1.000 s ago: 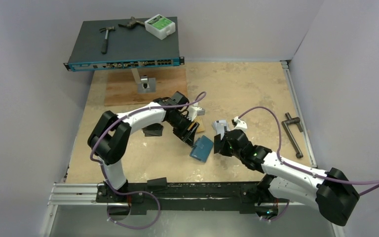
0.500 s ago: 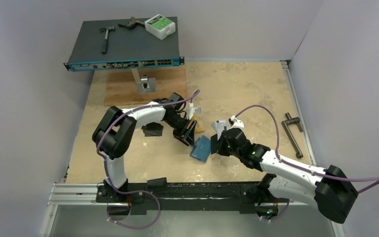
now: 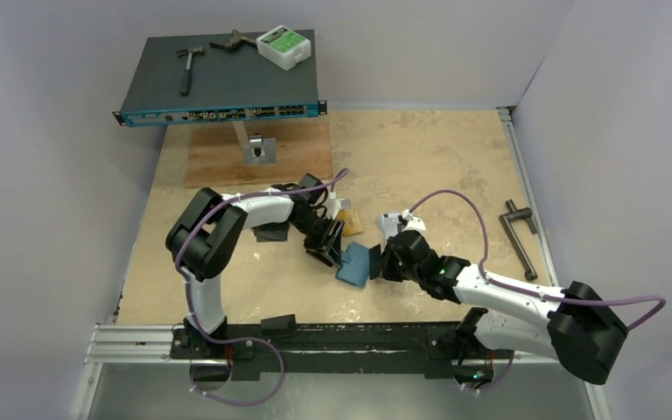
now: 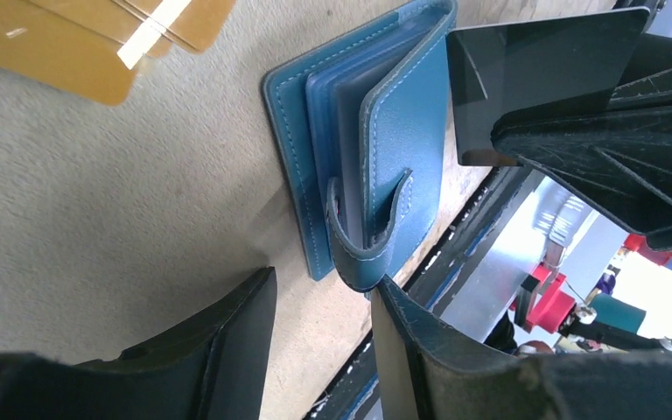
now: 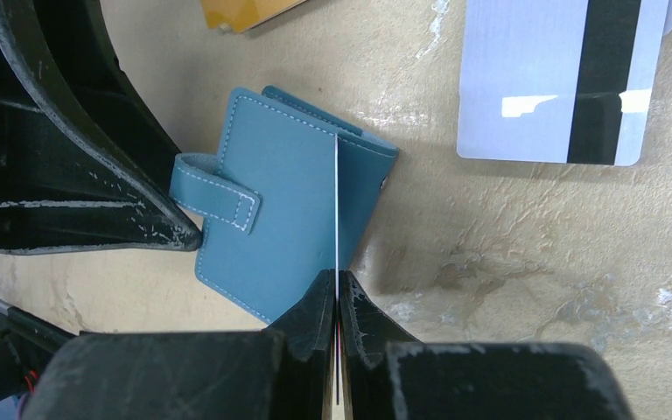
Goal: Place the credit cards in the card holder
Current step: Open the card holder at the center of the board.
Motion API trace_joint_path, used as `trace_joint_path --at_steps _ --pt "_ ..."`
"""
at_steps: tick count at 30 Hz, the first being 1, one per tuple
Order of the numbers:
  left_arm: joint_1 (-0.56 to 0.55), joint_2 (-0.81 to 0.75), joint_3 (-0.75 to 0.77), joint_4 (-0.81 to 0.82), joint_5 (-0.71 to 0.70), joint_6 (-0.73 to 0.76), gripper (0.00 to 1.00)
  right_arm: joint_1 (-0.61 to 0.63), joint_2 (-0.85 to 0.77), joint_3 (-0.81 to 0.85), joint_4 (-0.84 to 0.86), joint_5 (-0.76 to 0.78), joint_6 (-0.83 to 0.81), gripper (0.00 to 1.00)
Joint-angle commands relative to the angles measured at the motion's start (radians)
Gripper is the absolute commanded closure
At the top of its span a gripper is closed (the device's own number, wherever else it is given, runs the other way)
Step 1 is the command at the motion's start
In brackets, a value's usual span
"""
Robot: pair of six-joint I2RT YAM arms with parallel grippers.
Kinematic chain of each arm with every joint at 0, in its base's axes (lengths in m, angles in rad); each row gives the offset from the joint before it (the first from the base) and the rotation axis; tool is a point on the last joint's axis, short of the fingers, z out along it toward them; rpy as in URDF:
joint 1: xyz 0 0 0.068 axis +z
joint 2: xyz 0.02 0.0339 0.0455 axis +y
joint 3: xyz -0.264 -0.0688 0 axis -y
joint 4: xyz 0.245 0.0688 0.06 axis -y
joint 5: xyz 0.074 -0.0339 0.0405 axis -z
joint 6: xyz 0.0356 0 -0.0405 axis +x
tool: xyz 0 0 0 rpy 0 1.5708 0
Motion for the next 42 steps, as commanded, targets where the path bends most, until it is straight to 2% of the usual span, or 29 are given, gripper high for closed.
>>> trace_joint_path --at_steps 1,10,16,20,27,36,42 --pt "-0.003 0.006 -0.003 0.065 -0.014 -0.043 0.57 0.007 0.003 -0.008 0.02 0.004 0.021 1.0" --pt "-0.025 0.027 -0.006 0.153 0.118 -0.079 0.49 0.009 0.086 -0.01 0.074 -0.019 0.022 1.0" --pt "-0.036 0.013 -0.004 0.194 0.196 -0.11 0.49 0.009 0.091 -0.024 0.078 -0.019 0.028 1.0" --pt "-0.046 -0.053 0.002 0.235 0.217 -0.136 0.5 0.009 0.095 -0.047 0.085 -0.021 0.042 1.0" --pt "-0.1 -0.113 0.035 0.288 0.226 -0.166 0.5 0.009 0.078 -0.08 0.084 -0.016 0.067 1.0" --pt "-0.192 -0.062 0.117 0.283 0.184 -0.137 0.51 0.009 -0.007 -0.154 0.113 -0.041 0.127 1.0" --pt "-0.201 -0.021 0.128 0.227 0.125 -0.073 0.51 0.009 -0.05 -0.187 0.107 -0.034 0.15 1.0"
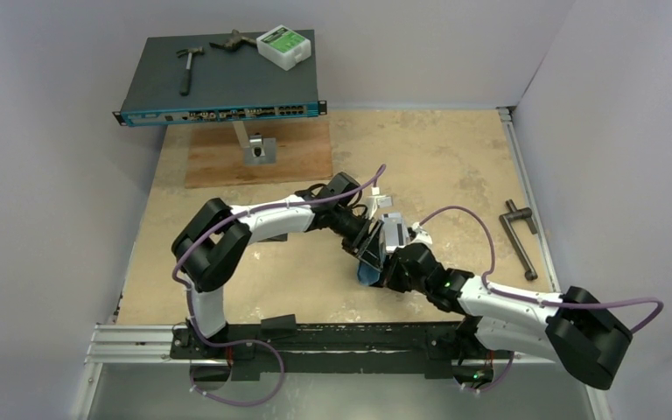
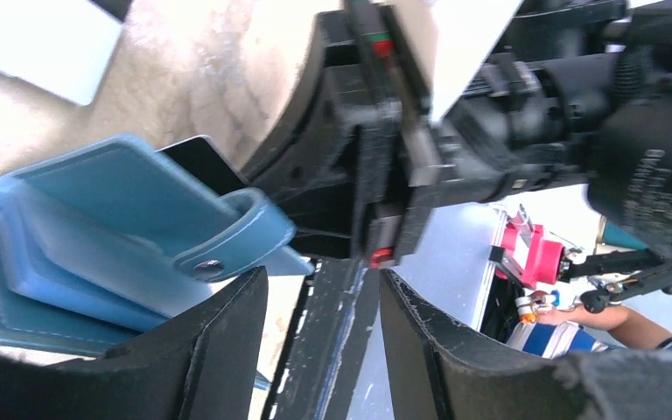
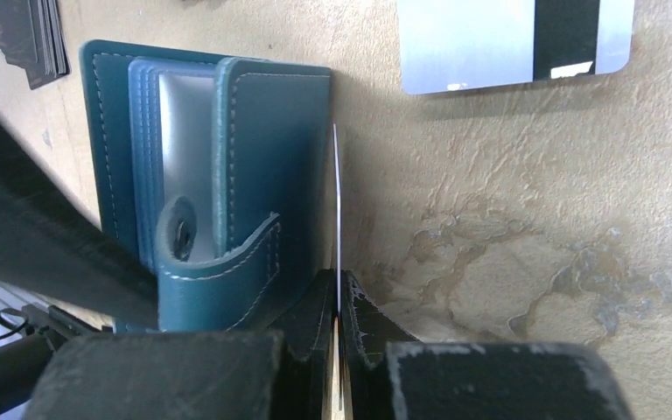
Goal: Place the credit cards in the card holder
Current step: Open the card holder at the center of the board.
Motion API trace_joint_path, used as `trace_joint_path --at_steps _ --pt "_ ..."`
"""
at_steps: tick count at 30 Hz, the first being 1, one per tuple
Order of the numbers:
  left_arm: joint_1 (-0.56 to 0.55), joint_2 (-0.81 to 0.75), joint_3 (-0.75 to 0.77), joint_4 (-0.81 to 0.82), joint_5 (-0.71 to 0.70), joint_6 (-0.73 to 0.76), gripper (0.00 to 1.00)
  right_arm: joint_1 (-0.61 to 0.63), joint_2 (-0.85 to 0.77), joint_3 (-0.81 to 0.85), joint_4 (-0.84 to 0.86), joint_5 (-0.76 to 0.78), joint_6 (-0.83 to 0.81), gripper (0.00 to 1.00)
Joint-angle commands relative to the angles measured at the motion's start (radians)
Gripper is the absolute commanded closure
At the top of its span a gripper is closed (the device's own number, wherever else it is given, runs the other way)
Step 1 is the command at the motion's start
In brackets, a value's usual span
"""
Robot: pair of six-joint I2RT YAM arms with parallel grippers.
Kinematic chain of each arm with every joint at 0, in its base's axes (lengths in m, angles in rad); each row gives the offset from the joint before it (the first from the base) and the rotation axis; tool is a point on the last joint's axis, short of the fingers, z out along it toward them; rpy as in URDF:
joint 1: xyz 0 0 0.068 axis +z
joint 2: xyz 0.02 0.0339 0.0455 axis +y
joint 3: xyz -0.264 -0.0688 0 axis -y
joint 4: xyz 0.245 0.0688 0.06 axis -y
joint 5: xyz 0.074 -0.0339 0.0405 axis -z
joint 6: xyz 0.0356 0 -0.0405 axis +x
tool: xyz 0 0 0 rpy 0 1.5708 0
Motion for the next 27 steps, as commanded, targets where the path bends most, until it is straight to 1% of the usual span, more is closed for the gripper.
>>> trace_joint_path --at_steps 1,3,7,10,12,14,16,18,22,27 --pt "0.007 0.019 0.02 -0.041 -0.053 0.079 0.51 0.004 -0.028 -0.036 -0.045 0.004 0.022 1.0" --pt "0.007 0.004 0.004 -0.048 -0.07 0.097 0.51 0.005 -0.052 -0.05 -0.052 0.006 0.027 1.0" --pt "0.003 -0.004 0.009 -0.056 -0.098 0.107 0.51 0.005 -0.127 -0.052 -0.157 0.012 0.033 1.0" --pt "-0.019 -0.015 0.014 -0.064 -0.144 0.131 0.51 0.004 -0.26 -0.012 -0.294 0.045 0.03 1.0" --pt "-0.037 -0.01 0.024 -0.071 -0.166 0.14 0.51 0.003 -0.355 -0.012 -0.329 0.062 0.037 1.0" --pt "-0.059 0.001 0.035 -0.069 -0.178 0.141 0.51 0.003 -0.38 -0.035 -0.315 0.049 0.054 1.0" --pt "-0.077 0.018 0.06 -0.067 -0.187 0.14 0.51 0.003 -0.341 -0.069 -0.254 0.023 0.07 1.0" --pt "-0.091 0.03 0.079 -0.065 -0.195 0.136 0.51 0.002 -0.264 -0.083 -0.185 0.003 0.065 1.0" --pt "-0.103 0.036 0.104 -0.071 -0.215 0.138 0.52 0.003 -0.134 -0.048 -0.125 -0.014 0.022 1.0" --pt "-0.105 0.03 0.117 -0.112 -0.281 0.186 0.52 0.003 -0.097 -0.063 -0.017 -0.025 0.008 1.0"
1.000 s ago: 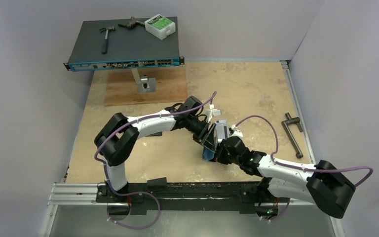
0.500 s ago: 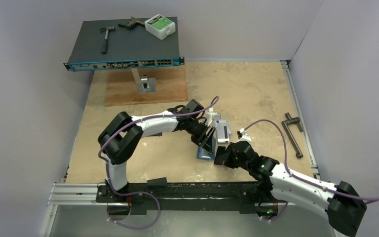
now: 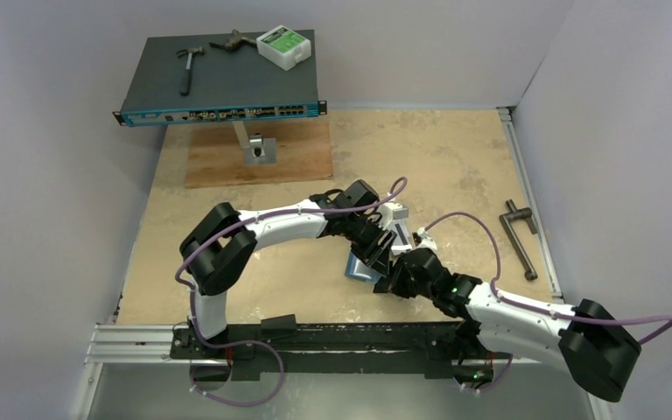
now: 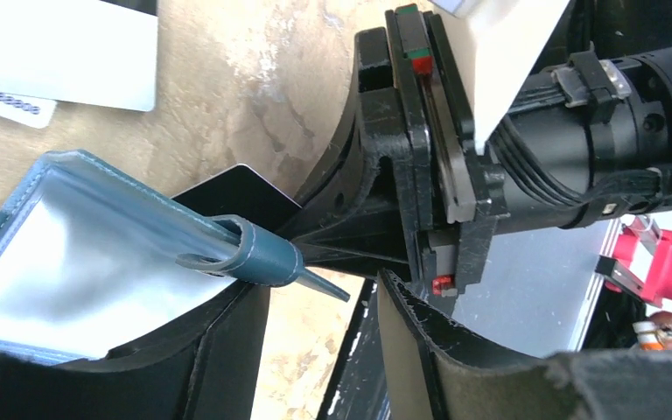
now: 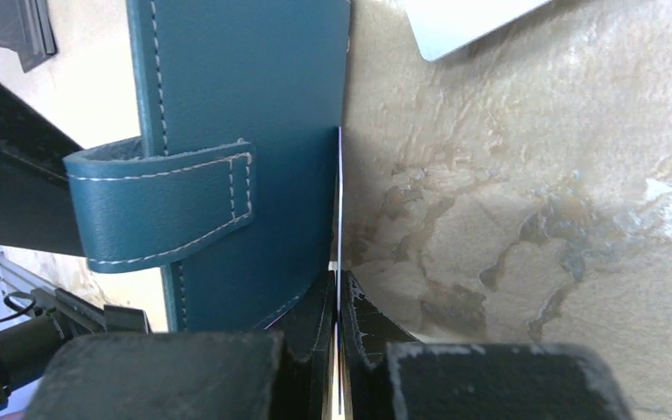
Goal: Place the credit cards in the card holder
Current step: Open the card holder at the center of the board.
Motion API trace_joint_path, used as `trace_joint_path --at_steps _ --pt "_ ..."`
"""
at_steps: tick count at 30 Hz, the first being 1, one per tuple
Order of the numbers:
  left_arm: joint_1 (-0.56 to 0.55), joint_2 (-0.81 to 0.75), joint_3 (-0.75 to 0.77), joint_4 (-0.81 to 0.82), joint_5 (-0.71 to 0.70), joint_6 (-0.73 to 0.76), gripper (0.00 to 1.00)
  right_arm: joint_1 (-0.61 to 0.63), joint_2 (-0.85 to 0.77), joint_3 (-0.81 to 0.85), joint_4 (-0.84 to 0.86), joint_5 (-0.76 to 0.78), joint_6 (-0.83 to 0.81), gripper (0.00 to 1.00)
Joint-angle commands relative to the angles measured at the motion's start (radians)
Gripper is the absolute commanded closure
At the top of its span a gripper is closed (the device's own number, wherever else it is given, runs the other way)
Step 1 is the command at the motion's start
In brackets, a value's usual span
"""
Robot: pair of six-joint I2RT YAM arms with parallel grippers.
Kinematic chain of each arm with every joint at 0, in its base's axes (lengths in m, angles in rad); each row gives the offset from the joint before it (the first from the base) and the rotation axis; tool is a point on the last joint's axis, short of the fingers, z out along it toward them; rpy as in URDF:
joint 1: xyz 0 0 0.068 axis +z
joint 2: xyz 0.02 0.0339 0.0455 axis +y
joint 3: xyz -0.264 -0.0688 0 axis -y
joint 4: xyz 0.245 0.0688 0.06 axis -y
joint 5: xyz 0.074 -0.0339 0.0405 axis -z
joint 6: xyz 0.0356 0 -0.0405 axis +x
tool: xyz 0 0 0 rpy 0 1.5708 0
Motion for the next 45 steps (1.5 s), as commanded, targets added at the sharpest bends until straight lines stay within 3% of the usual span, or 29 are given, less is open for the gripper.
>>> trace_joint_path --at_steps 1,8,11,16,21,27,32,37,45 --pt "0.001 -0.01 0.03 -0.021 -0.064 0.062 0.52 0.003 0.041 -0.015 0.106 -0.006 -0.039 1.0" --pt "-0.016 -0.014 0.019 -0.045 -0.12 0.095 0.51 0.003 0.216 0.0 0.356 -0.125 -0.104 1.0" --pt "-0.033 0.016 0.035 -0.039 -0.134 0.094 0.5 0.001 0.204 -0.012 0.352 -0.125 -0.093 1.0" --pt "-0.036 0.108 0.057 -0.091 -0.201 0.094 0.49 0.002 -0.059 -0.047 0.115 -0.066 -0.054 1.0" --pt "-0.037 0.15 0.109 -0.151 -0.242 0.094 0.49 0.003 -0.272 0.003 -0.232 0.012 -0.026 1.0" --pt "-0.03 0.126 0.096 -0.175 -0.22 0.079 0.47 0.002 -0.345 0.132 -0.497 0.052 -0.039 1.0" --pt "-0.029 0.072 0.065 -0.163 -0.209 0.066 0.46 0.003 -0.351 0.252 -0.61 0.133 -0.07 1.0" --pt "-0.028 0.067 0.064 -0.159 -0.19 0.058 0.46 0.003 -0.321 0.217 -0.488 0.144 -0.063 1.0" --pt "-0.014 0.001 0.004 -0.127 -0.12 0.049 0.46 0.002 -0.107 0.219 -0.253 0.167 -0.127 1.0"
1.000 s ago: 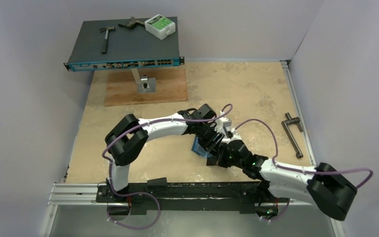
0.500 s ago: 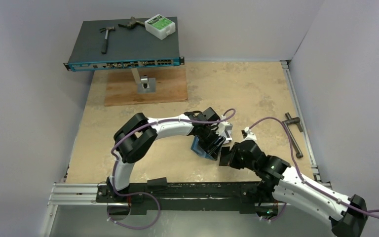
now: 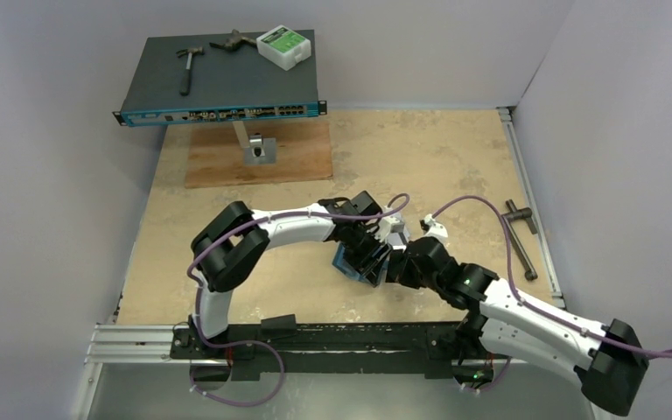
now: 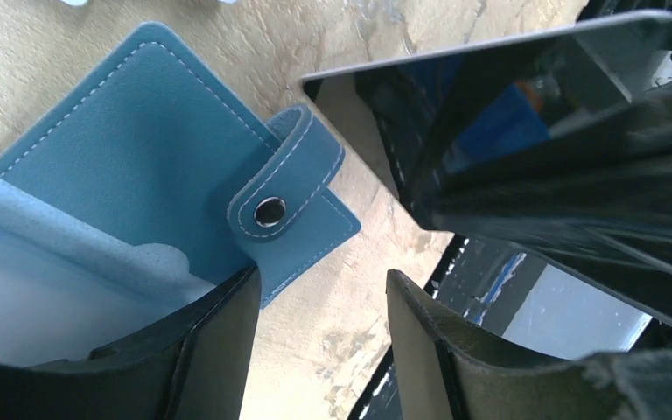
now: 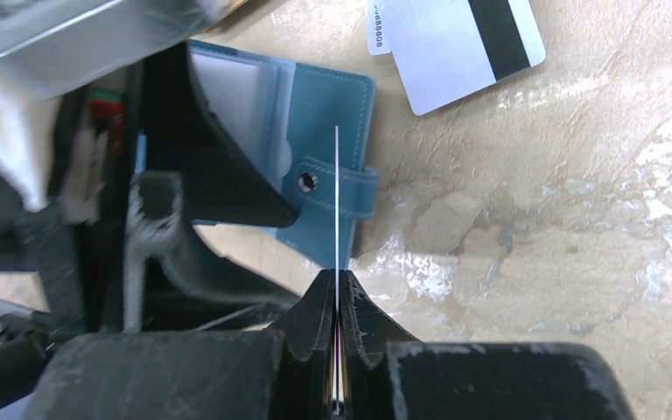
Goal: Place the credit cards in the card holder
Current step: Open the card holder at the center of the board.
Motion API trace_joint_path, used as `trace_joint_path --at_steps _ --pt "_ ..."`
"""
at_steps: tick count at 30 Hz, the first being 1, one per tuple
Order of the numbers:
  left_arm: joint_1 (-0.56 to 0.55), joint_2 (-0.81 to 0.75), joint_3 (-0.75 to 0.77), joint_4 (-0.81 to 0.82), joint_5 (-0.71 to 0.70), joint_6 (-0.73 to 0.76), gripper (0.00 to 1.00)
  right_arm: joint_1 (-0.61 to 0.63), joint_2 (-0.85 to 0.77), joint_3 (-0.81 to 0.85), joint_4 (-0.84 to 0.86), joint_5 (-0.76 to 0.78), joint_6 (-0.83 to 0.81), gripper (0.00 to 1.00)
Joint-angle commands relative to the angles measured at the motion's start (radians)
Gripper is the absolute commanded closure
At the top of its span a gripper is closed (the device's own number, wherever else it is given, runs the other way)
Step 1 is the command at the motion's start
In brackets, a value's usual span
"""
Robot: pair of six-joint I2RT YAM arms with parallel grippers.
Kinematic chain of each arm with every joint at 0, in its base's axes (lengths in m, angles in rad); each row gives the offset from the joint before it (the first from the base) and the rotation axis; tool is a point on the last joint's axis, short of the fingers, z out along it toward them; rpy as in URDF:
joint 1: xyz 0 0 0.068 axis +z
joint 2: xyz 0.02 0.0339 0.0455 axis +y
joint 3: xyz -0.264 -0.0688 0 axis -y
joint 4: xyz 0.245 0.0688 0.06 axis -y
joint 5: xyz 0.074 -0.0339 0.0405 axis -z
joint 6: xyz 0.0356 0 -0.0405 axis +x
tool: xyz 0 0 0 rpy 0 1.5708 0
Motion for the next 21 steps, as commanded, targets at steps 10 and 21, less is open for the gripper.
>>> trace_joint_path --at_steps 10,21 --pt "0.035 -0.113 -0.036 0.041 0.12 -0.046 0.46 0.002 0.208 -0.019 0.323 0.021 -0.048 1.0" --pt "0.181 -0.232 -0.027 -0.047 0.151 -0.002 0.45 0.002 0.29 -0.101 0.383 -0.023 -0.032 1.0"
